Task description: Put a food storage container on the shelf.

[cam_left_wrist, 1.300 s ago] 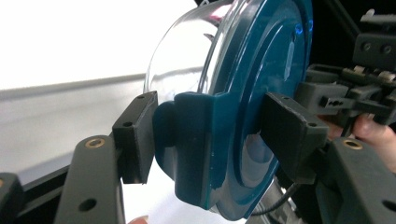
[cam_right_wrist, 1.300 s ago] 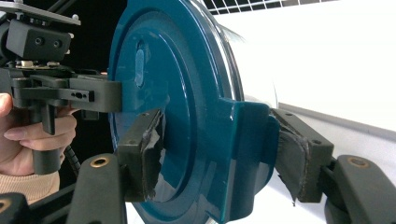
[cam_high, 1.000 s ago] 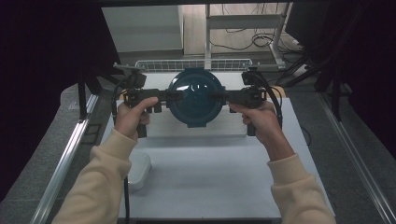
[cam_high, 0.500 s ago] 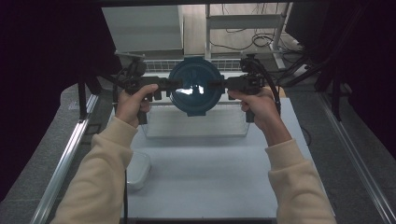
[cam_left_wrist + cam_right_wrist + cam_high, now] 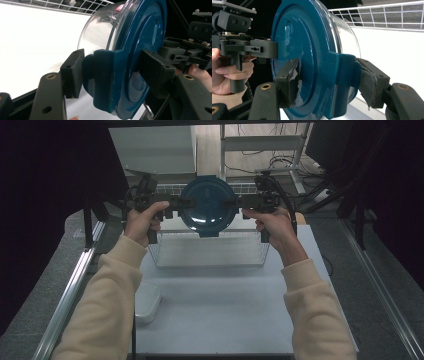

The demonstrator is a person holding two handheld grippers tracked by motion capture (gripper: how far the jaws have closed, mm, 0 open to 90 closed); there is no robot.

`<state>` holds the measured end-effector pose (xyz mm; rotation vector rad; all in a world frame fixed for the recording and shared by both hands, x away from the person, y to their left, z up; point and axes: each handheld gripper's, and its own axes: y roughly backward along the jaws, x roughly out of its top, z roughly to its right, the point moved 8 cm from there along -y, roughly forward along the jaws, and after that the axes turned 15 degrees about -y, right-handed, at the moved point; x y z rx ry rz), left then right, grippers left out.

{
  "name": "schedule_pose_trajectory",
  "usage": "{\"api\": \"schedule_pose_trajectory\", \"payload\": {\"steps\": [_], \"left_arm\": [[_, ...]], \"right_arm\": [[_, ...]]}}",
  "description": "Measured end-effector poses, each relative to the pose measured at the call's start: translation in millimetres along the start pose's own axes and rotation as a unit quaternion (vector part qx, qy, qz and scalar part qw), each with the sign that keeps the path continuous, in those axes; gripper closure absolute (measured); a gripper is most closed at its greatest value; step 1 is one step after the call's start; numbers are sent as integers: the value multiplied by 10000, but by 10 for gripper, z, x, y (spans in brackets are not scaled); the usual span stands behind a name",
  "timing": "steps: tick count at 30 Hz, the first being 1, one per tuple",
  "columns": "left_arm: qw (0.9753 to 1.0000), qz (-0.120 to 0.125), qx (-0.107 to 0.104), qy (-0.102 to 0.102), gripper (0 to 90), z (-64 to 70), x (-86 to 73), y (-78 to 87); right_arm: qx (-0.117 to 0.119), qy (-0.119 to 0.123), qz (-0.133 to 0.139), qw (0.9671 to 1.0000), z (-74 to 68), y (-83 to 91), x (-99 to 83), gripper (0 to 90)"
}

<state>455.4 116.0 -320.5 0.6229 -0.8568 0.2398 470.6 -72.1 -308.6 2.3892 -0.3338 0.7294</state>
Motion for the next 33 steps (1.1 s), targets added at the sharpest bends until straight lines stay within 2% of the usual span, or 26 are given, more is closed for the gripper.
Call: {"api": "schedule_pose_trajectory", "payload": {"steps": [12,20,25,33], "left_arm": [[9999,-92,44,78,384,-103,80,-85],[9994,-219,72,270,376,-275,14,-223],[9989,-118,35,455,380,-355,31,-266],[9978,-8,125,646,361,-464,68,-373]], "right_arm": [[48,-153,-9,9999,100,-66,83,379],[-15,-335,-126,9994,246,-201,81,374],[18,-436,-126,9990,329,-278,121,358],[83,-858,-231,9960,443,-376,213,329]]}}
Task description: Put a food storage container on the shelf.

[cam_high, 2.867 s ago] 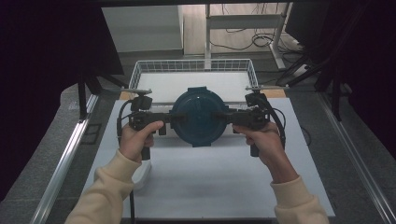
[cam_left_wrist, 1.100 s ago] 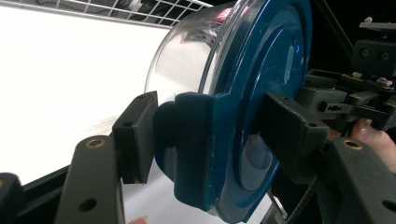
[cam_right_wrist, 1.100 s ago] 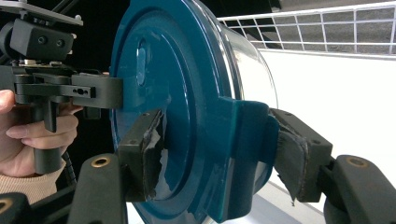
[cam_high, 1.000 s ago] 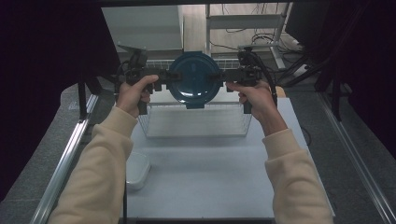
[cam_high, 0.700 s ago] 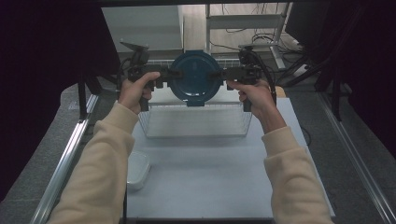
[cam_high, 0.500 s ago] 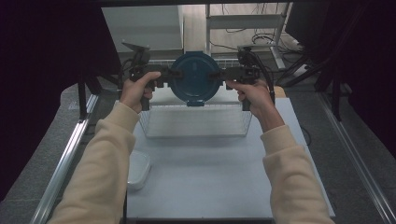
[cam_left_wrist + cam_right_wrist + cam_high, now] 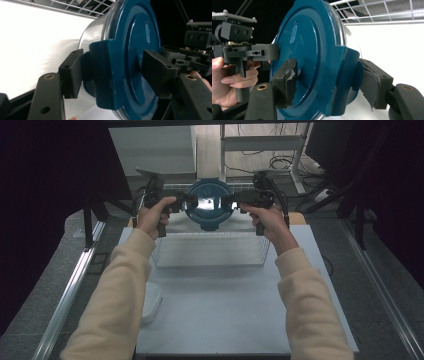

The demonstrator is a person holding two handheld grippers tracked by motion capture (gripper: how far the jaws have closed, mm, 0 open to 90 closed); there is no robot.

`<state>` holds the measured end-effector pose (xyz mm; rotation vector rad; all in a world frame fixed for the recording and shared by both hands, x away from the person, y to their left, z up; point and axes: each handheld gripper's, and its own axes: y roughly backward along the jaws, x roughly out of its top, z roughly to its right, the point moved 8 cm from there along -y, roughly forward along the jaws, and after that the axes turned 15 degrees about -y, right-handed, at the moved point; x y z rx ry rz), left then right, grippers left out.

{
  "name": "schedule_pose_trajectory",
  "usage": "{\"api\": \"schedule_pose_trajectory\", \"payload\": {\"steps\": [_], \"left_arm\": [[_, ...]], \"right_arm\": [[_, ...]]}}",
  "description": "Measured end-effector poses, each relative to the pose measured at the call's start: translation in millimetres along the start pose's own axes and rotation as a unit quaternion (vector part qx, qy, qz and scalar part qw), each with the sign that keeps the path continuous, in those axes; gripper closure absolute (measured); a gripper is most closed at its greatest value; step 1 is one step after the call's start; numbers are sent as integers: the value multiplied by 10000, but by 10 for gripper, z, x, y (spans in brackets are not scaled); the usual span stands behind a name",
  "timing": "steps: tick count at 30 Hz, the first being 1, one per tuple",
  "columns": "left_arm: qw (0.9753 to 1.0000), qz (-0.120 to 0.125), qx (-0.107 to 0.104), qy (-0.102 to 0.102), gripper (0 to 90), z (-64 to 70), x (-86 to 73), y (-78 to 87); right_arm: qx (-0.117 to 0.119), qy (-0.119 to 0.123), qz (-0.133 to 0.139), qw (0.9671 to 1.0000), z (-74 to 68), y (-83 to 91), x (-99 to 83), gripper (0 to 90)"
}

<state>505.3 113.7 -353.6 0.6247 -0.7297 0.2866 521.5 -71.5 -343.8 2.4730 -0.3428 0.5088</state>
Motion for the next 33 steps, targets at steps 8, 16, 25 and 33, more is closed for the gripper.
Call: {"api": "schedule_pose_trajectory", "payload": {"steps": [8,16,25,33], "left_arm": [[9999,49,30,128,310,-104,4,-122],[9994,224,252,-114,247,-73,-18,-152],[9939,330,793,-688,101,43,-81,17],[9859,278,836,-1422,124,381,-406,279]], "right_arm": [[5,-429,26,9991,105,-109,63,288],[63,-341,158,9993,131,-122,53,248],[-558,598,597,9949,21,34,-79,34],[-864,1418,814,9828,49,321,-425,52]]}}
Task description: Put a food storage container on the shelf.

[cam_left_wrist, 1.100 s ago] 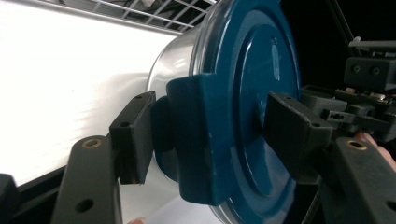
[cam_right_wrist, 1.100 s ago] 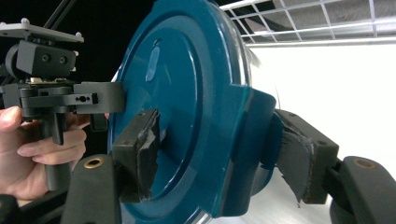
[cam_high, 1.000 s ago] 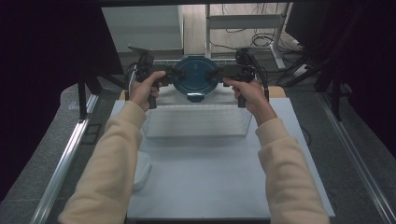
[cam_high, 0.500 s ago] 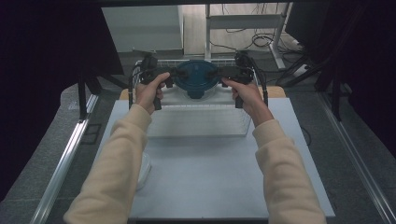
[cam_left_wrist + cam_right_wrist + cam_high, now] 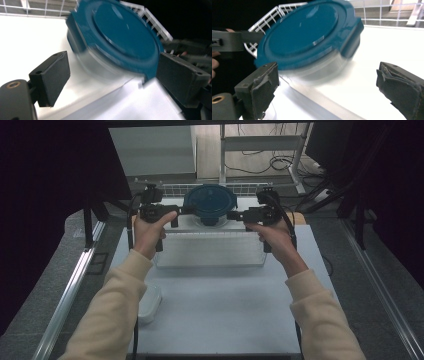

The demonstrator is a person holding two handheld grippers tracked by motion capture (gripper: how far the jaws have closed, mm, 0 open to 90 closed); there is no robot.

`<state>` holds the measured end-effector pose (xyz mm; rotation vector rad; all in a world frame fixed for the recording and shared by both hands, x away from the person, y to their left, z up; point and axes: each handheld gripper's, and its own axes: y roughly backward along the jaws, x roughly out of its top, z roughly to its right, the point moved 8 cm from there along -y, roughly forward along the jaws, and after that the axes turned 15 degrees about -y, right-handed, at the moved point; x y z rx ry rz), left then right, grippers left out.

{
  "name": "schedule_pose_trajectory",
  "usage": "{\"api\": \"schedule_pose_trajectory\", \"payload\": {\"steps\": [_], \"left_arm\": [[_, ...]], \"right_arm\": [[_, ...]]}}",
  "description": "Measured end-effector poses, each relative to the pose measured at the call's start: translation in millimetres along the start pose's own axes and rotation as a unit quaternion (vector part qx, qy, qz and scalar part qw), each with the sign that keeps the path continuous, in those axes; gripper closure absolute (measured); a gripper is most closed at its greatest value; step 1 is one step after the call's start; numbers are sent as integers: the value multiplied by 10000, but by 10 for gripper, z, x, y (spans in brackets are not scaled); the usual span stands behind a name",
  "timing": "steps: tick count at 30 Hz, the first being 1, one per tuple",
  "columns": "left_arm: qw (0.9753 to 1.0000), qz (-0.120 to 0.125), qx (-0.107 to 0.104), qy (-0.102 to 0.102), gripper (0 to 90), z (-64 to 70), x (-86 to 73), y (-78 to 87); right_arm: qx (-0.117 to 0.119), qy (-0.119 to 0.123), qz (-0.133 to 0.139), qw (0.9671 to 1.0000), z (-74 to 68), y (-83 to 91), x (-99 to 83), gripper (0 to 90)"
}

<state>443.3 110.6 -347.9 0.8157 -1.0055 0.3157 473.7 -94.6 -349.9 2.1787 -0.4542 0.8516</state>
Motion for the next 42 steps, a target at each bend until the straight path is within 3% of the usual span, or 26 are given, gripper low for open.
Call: {"api": "schedule_pose_trajectory", "payload": {"steps": [1,4,11,14,17,18,19,24,26,30,35,37,42], "left_arm": [[10000,11,-85,-24,125,49,-47,33],[9995,-18,-25,-306,139,144,-213,127],[9976,-25,-145,-682,176,297,-729,321],[9972,-118,-200,-711,178,317,-985,373],[9970,-183,-64,-754,184,307,-1212,416],[9970,-183,-64,-754,187,307,-1212,416],[9967,-217,-6,-779,187,297,-1332,444],[9963,-357,27,-785,196,283,-1601,493],[9961,-421,146,-766,210,251,-1707,516],[9958,-523,173,-727,217,233,-1866,533],[9946,-683,166,-760,219,237,-1992,509],[9943,-825,161,-649,227,220,-2075,457],[9932,-889,236,-717,233,221,-2095,424]], "right_arm": [[15,56,11,10000,-6,45,-40,61],[130,238,-14,9996,-34,182,-178,90],[52,599,90,9982,26,475,-557,122],[34,675,95,9977,101,562,-745,133],[44,711,97,9974,180,633,-936,146],[44,711,97,9974,180,633,-936,146],[56,702,66,9975,234,662,-1067,150],[-75,730,-195,9971,374,629,-1403,153],[-79,720,-288,9970,404,615,-1533,153],[-109,801,-403,9959,448,610,-1735,153],[-217,772,-397,9960,523,574,-1841,165],[-209,689,-553,9959,572,521,-1906,177],[-229,668,-671,9952,605,481,-1942,211]]}}
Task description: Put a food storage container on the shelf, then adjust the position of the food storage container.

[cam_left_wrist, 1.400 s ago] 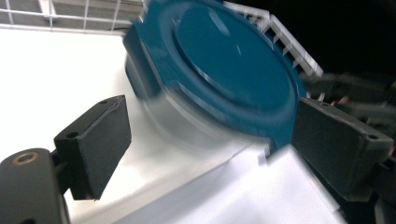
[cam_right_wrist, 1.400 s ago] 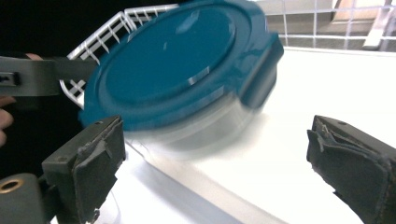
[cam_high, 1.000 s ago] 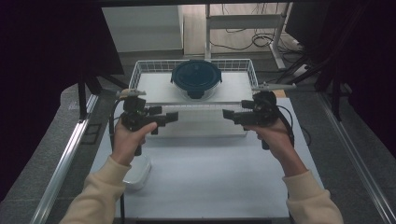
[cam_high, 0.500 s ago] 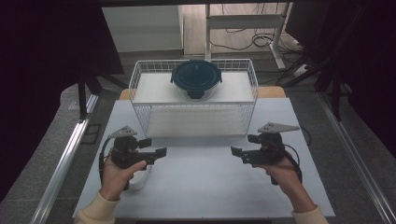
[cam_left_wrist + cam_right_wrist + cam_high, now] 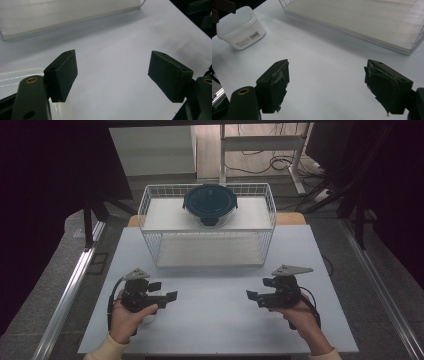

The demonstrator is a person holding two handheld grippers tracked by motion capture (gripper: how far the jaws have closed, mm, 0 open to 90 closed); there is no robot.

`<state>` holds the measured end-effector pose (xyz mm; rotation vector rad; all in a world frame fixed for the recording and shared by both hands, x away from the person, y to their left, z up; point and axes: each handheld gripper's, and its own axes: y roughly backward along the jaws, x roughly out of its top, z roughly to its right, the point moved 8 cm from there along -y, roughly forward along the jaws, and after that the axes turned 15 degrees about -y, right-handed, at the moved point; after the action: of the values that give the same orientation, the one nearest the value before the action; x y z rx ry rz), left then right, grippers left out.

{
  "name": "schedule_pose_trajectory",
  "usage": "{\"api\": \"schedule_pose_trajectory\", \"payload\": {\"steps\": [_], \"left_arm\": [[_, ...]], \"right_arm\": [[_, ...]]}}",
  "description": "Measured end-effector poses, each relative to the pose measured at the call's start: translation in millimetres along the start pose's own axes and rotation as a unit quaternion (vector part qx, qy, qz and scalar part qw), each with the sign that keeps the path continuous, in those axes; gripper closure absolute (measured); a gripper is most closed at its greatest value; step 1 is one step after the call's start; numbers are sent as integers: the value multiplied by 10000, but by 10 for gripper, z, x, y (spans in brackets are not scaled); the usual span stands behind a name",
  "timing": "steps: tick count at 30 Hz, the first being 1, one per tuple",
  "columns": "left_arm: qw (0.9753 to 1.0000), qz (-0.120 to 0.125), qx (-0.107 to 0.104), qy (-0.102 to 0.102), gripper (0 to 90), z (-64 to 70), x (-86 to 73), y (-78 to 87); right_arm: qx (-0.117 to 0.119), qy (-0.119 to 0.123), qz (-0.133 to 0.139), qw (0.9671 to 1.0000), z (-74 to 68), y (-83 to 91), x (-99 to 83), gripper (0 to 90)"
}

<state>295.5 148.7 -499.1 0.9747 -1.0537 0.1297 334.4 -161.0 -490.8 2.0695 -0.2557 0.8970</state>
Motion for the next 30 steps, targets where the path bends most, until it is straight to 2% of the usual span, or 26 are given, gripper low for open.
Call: {"api": "schedule_pose_trajectory", "payload": {"steps": [10,14,16,21,24,30], "left_arm": [[10000,55,16,0,233,-20,21,64],[9998,139,90,-75,240,-68,61,231],[9994,259,208,-35,244,-159,85,388],[9981,336,494,173,262,-403,35,622],[9975,329,545,299,271,-501,-17,675],[9966,119,678,444,323,-662,-199,679]], "right_arm": [[9,-36,136,9999,4,84,39,213],[-26,-106,129,9999,28,88,39,213],[-36,-151,124,9998,28,92,41,213],[-32,-147,112,9998,34,91,44,213],[-63,-161,57,9998,57,72,27,213],[-122,-219,-18,9997,95,60,-7,213]]}}
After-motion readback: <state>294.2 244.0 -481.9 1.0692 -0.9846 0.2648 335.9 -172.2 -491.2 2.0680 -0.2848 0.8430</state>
